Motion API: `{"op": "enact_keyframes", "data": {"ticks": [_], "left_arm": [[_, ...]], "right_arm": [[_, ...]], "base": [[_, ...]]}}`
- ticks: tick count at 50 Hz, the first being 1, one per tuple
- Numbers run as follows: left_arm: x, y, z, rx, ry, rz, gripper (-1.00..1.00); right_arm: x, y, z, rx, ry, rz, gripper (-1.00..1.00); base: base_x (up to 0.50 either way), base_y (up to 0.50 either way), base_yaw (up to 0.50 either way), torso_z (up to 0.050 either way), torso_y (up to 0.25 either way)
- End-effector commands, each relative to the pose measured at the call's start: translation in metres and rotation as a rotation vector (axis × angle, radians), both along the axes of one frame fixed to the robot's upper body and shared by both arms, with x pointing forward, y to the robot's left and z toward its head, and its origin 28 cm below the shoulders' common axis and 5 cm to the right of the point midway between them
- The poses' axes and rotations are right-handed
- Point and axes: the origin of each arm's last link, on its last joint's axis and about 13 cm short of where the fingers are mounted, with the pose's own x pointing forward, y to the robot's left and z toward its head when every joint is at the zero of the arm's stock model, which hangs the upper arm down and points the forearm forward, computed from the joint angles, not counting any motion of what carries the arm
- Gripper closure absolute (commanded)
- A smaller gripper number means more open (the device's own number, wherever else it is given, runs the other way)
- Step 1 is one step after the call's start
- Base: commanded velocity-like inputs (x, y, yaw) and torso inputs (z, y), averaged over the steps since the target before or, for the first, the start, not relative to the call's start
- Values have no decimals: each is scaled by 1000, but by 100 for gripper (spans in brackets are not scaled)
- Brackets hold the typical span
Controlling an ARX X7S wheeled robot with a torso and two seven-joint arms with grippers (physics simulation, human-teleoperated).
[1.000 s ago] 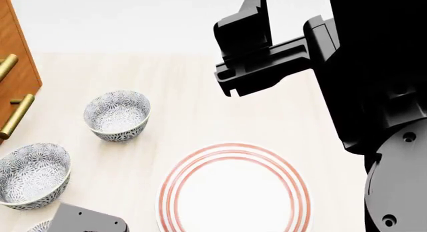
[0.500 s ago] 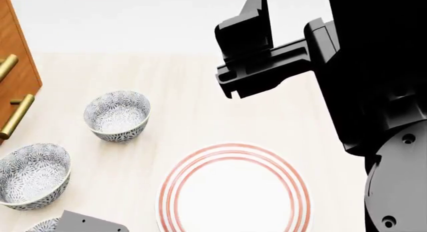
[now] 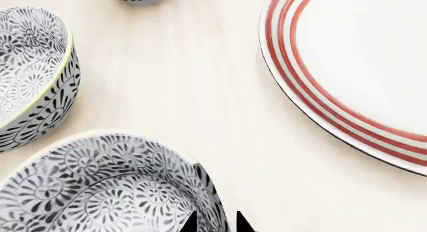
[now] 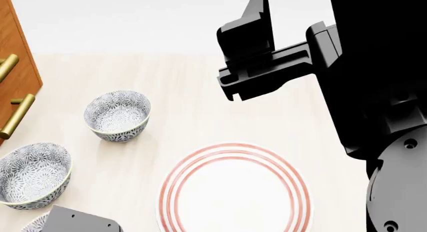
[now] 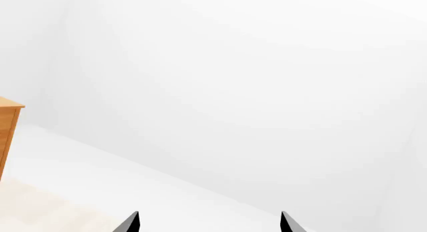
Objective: Put the bowl at the front on the plate.
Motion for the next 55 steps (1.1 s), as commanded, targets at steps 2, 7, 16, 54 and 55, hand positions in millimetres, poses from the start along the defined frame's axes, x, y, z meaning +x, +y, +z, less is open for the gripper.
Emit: {"op": "enact_keyframes", "data": {"ticks": [2, 7, 16, 54, 55], "left_arm": [[6, -1, 9, -100, -128, 33, 100], [9, -1, 13, -116, -207, 29, 100], [11, 0, 30, -128, -261, 29, 100], [23, -2, 74, -220, -460, 4, 100], [24, -2, 75, -220, -463, 6, 100]], "right_arm": [[-1, -1, -1, 4, -5, -1, -100], [0, -1, -1, 4, -4, 1, -100], [-1, 0, -2, -5, 1, -3, -100], [-1, -1, -4, -2, -3, 0, -100], [-1, -1, -4, -2, -4, 0, -100]], "base": [[0, 0, 0, 0, 0], [0, 0, 0, 0, 0], [0, 0, 0, 0, 0], [0, 0, 0, 0, 0], [0, 0, 0, 0, 0]]}}
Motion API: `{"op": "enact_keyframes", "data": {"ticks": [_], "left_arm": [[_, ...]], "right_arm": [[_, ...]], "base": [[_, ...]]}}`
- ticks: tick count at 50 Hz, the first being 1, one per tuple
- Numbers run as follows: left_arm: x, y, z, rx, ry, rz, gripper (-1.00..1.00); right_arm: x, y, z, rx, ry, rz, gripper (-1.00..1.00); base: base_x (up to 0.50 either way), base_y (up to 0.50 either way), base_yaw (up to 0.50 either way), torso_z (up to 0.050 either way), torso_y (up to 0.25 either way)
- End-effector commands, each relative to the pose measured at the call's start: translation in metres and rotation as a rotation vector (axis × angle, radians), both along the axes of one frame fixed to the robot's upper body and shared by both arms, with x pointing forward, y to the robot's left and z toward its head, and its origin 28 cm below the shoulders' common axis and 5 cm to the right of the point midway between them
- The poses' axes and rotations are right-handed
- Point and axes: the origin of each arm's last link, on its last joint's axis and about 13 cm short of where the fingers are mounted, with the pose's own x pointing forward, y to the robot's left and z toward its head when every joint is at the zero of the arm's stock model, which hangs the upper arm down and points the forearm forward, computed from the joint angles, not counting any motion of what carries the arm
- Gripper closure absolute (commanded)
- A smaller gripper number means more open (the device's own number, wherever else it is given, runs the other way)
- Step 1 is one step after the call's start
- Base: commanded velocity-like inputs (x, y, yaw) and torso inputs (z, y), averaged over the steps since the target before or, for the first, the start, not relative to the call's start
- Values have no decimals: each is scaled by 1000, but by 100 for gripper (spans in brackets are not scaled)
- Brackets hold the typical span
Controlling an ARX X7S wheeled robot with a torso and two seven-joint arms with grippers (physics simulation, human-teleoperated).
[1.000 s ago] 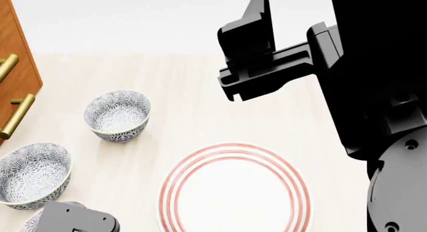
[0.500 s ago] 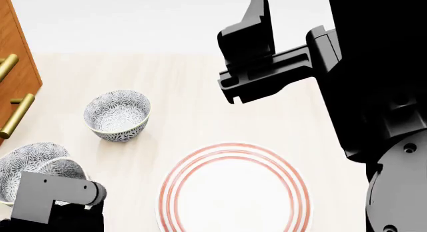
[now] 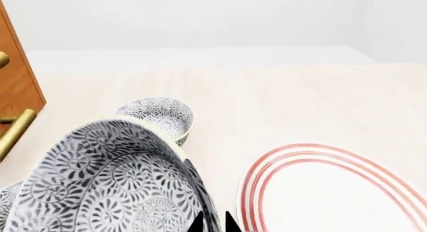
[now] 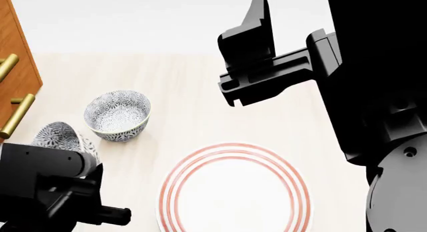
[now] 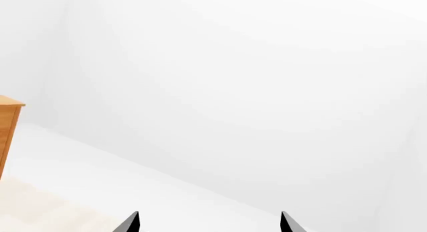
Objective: Put the bowl at the front on the plate.
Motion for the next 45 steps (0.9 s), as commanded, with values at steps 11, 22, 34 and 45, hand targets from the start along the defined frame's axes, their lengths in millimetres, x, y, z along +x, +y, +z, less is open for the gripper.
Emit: {"op": "enact_keyframes", "data": {"ticks": [11, 22, 34, 45], "left_arm": [[13, 0, 39, -61, -142, -12, 100], [16, -6, 50, -63, -194, -35, 100], [32, -10, 66, -6, -259, -54, 100], [45, -13, 78, 39, -291, -60, 100]], "right_arm": [[0, 0, 2, -2, -10, 5, -100], [1, 1, 3, -7, -16, 13, -100], [0, 1, 1, -5, -18, 13, -100], [-1, 1, 1, -1, -27, 14, -100]], "base": [[0, 0, 0, 0, 0], [0, 0, 0, 0, 0], [0, 0, 0, 0, 1], [0, 0, 0, 0, 0]]}}
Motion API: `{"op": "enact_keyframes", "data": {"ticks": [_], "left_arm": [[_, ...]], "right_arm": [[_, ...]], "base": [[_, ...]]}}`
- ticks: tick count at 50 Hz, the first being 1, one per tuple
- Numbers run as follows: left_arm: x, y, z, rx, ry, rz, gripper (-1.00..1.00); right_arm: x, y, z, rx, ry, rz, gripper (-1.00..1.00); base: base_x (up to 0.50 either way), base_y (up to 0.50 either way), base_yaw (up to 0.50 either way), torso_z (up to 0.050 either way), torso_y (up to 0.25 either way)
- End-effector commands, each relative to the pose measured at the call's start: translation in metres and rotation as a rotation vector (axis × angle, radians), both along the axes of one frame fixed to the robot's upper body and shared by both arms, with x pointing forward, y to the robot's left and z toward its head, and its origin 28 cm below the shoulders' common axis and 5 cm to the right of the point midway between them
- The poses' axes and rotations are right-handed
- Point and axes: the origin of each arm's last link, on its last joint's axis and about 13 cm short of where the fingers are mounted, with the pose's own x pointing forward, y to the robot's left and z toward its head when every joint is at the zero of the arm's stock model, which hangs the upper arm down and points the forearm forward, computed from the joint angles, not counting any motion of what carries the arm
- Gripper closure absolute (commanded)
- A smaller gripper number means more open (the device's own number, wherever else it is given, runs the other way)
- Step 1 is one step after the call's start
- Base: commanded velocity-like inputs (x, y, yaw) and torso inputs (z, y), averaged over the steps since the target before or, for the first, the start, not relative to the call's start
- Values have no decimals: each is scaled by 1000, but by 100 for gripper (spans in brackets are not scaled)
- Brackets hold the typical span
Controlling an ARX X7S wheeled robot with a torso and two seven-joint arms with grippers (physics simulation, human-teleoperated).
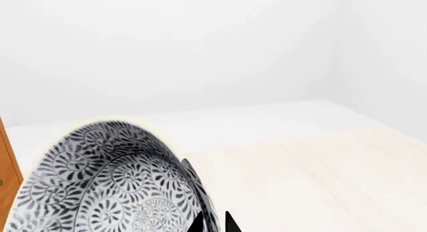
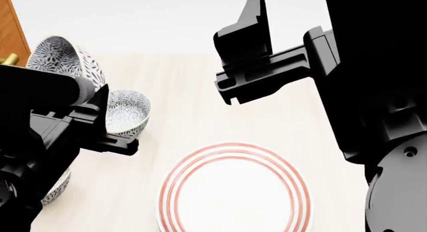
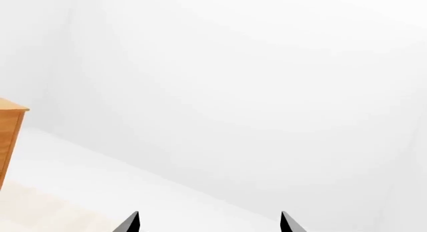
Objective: Put the bowl at the front on the plate.
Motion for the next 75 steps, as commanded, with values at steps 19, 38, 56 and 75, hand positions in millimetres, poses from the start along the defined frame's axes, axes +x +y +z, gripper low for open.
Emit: {"op": "enact_keyframes", "data": {"ticks": [19, 38, 56, 75], "left_arm": [[41, -16, 30, 129, -92, -32, 100], [74, -33, 41, 129, -69, -25, 100], [106, -51, 25, 94, 22, 15, 100], [133, -61, 14, 94, 88, 89, 100]], "right_arm": [[-3, 1, 1, -1, -26, 8, -100], [-5, 2, 6, -13, -46, 18, -100], [-9, 4, 9, -33, -45, 16, -100], [-10, 5, 10, -49, -52, 41, -100]], "base": [[0, 0, 0, 0, 1], [0, 0, 0, 0, 1], [0, 0, 0, 0, 1], [0, 0, 0, 0, 1]]}}
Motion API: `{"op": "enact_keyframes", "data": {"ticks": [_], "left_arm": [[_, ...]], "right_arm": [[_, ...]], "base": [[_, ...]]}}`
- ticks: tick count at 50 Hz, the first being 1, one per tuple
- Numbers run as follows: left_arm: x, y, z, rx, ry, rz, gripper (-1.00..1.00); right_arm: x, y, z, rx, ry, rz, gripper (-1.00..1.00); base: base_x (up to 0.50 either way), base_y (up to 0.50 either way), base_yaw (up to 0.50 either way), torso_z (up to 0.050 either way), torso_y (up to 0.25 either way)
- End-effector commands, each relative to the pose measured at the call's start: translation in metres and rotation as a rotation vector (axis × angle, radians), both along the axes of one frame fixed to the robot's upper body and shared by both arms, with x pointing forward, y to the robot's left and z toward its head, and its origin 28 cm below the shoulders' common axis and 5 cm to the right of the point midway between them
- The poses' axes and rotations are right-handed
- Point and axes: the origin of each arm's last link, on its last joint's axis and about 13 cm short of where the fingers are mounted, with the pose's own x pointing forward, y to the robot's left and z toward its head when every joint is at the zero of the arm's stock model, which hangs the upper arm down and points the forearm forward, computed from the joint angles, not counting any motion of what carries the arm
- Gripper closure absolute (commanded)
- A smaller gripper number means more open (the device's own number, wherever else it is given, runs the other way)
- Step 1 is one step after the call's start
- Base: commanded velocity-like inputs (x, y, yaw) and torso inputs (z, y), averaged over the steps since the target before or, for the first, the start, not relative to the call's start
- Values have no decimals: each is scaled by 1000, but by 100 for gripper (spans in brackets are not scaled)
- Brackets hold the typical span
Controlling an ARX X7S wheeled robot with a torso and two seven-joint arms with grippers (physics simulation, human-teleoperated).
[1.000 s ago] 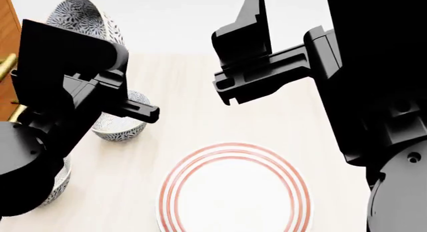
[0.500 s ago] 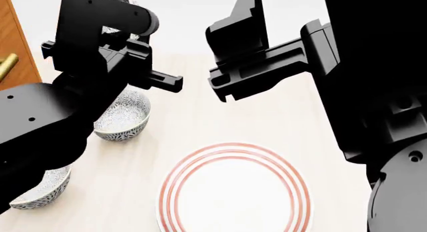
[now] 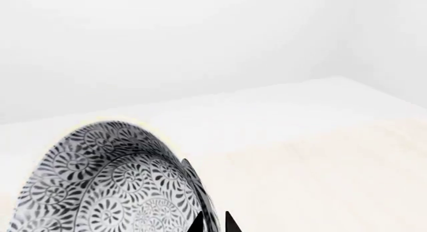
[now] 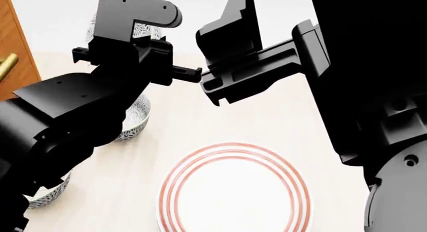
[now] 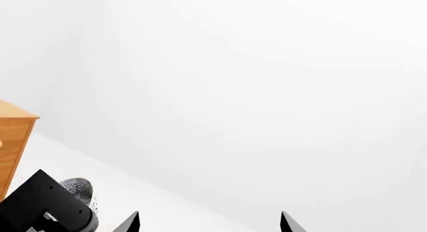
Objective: Put the bowl at the front on the plate.
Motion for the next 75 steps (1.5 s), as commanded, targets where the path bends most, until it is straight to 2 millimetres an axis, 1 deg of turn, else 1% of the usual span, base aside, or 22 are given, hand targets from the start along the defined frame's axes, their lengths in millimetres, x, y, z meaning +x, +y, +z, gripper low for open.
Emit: {"op": "enact_keyframes", "data": {"ticks": [1, 6, 11, 14, 17, 25, 39, 46, 52, 58, 68, 75], "left_arm": [[20, -3, -8, 22, 16, 77, 100], [22, -5, -13, 41, 21, 90, 100], [25, -8, -22, 104, 10, 93, 100], [25, -10, -23, 137, 5, 89, 100], [24, -13, -21, 158, 1, 76, 100], [21, -18, -34, 225, 6, 55, 100], [14, -24, -51, 250, 31, 35, 100], [11, -28, -53, 280, 20, 5, 100], [7, -31, -61, 347, 8, -59, 100], [4, -33, -64, 372, 11, -96, 100], [-3, -40, -66, 451, 15, -171, 100], [-8, -44, -63, 481, 12, -207, 100]], "right_arm": [[-1, 1, 1, -11, -5, 14, -100], [-1, 2, 3, -5, -15, 30, -100], [-2, 3, 6, -4, -26, 41, -100], [-1, 3, 8, 1, -31, 48, -100], [-1, 4, 10, -4, -34, 55, -100], [-2, 5, 17, -4, -49, 77, -100], [1, 6, 21, -16, -51, 89, -100], [2, 7, 22, -17, -50, 93, -100], [2, 7, 23, -18, -53, 93, -100], [2, 6, 22, -17, -54, 92, -100], [-1, 5, 23, -10, -74, 90, -100], [-2, 4, 22, -7, -77, 87, -100]], "base": [[0, 0, 0, 0, 0], [0, 0, 0, 0, 2], [0, 0, 0, 0, 0], [0, 0, 0, 0, 0], [0, 0, 0, 0, 0], [0, 0, 0, 0, 1], [0, 0, 0, 0, 0], [0, 0, 0, 0, 1], [0, 0, 0, 0, 0], [0, 0, 0, 0, 0], [0, 0, 0, 0, 1], [0, 0, 0, 0, 0]]}}
